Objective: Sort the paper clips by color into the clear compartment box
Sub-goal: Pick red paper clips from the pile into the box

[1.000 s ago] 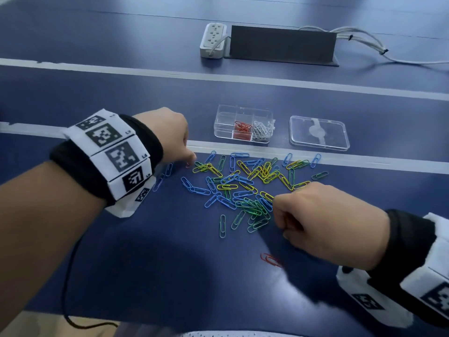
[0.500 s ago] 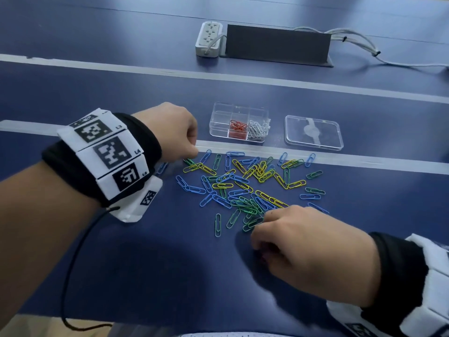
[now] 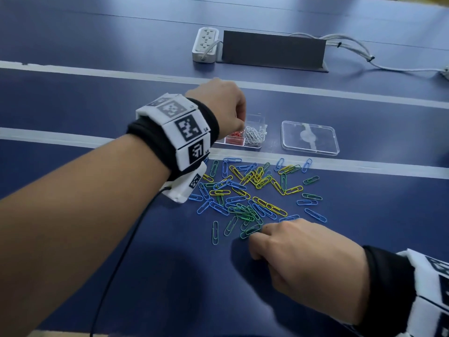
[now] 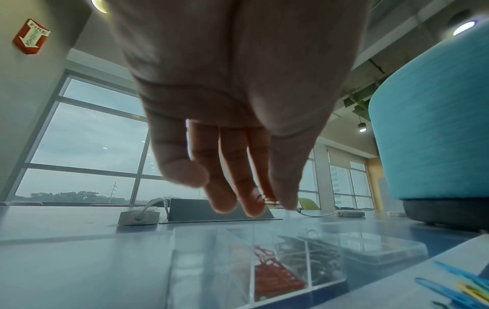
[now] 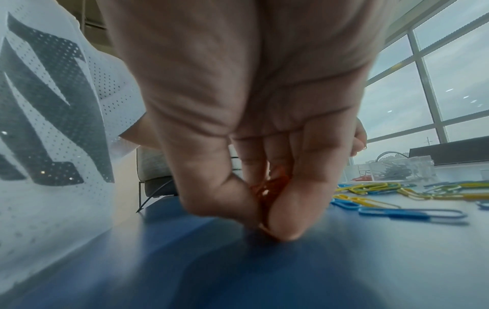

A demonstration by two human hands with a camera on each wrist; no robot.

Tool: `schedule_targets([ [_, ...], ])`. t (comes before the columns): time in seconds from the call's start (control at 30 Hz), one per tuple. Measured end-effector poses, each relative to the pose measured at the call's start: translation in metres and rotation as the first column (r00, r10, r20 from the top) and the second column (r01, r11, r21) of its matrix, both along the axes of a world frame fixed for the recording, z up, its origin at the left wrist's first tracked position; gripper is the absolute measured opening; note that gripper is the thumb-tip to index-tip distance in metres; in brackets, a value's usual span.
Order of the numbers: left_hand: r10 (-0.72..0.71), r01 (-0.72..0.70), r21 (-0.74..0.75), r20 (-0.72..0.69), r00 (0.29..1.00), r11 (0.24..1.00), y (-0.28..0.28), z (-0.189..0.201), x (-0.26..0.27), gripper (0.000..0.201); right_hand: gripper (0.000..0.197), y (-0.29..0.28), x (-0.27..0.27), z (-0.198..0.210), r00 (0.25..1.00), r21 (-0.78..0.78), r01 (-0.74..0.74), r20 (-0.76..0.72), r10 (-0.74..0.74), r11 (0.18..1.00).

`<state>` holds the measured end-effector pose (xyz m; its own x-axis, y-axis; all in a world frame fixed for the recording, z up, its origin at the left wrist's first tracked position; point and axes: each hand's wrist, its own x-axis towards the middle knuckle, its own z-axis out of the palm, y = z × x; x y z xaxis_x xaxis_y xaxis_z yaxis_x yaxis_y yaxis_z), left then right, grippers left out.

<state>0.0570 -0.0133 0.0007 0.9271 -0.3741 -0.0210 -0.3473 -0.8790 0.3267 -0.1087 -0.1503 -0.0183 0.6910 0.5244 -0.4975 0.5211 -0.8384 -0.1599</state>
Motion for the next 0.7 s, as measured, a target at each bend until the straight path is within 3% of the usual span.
schedule_targets([
  [0.23, 0.036, -0.037, -0.046, -0.011, 0.999, 0.998, 0.011, -0.003, 0.001, 0.012, 0.025, -0.006, 0.046, 0.030, 0.989, 0.144, 0.142, 0.016, -0.146, 0.979],
  [0.43, 0.090, -0.090, -0.024, -0.031, 0.996, 0.996, 0.035, 0.000, -0.006, 0.017, 0.012, 0.004, 0.132, 0.044, 0.901, 0.332, 0.396, 0.041, -0.432, 0.856],
  [0.7, 0.111, -0.108, 0.039, -0.076, 0.991, 0.993, 0.048, 0.000, -0.018, 0.018, 0.018, 0.031, 0.178, 0.033, 0.864, 0.249, 0.466, 0.077, -0.497, 0.849],
])
